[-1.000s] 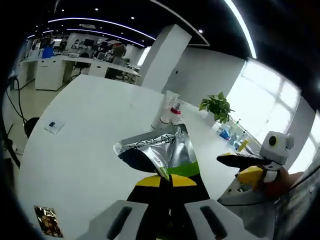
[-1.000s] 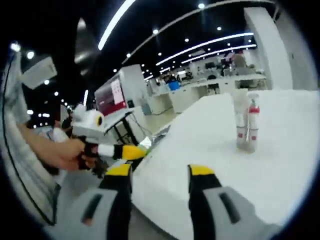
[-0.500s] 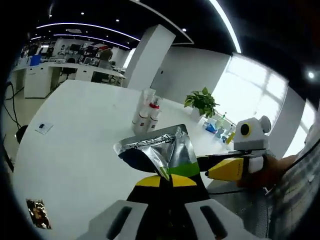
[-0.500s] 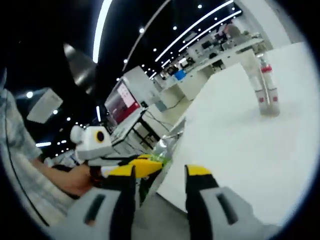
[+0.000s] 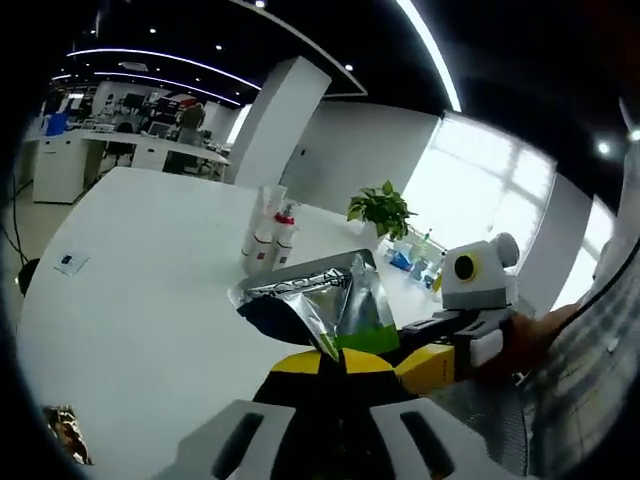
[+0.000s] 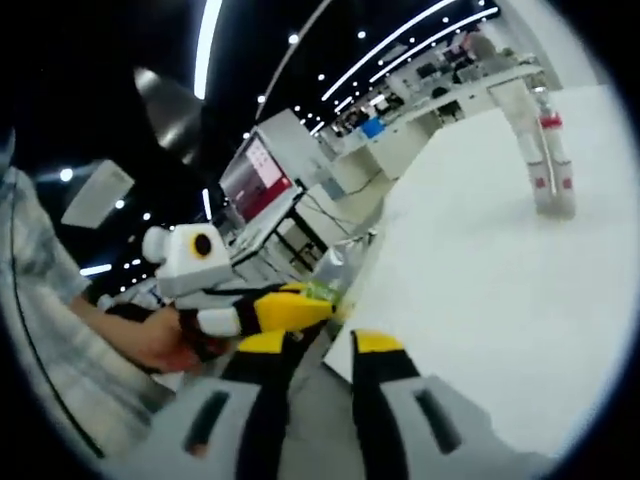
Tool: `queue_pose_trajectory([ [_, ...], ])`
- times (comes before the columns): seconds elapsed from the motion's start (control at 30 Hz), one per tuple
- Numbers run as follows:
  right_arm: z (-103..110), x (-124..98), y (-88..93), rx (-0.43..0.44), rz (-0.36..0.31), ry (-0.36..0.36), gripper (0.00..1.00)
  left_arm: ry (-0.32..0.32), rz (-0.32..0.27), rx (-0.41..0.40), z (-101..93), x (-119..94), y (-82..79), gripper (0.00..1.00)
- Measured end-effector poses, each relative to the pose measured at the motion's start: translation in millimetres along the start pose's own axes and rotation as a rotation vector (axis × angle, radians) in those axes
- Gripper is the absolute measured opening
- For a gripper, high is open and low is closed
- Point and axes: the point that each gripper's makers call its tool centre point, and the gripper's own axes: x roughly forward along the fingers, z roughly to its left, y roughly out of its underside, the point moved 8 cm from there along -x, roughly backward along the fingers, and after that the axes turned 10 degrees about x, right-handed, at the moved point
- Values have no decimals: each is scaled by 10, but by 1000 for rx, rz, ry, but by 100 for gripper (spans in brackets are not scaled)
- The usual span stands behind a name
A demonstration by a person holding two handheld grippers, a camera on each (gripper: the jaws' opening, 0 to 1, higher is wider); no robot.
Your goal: Arrange the skincare products in the storage area until every visible bottle or jar stands upright without overlapping.
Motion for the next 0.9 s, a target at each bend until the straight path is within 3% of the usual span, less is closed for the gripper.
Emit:
queue_pose_trajectory([
  [0.3,-25,-25,-3,-5,16,2,10,12,-8,-7,4,-6,-9,4],
  [0.43,-82,-79,-25,-12,7,31,1,22,-16,-14,2,-2,-16,5],
  [0.63,-111,-125,-66,50,-11,24,0,28,-34,-25,31,-12,-53,6],
  [0.73,-130,-149,-93,71,-34,21,0,-1,-56,-42,67,-74,-89,6],
  [0.9,-133,-163,-96,104,-43,12,0,-32,-86,-73,144,-128,-86,21],
])
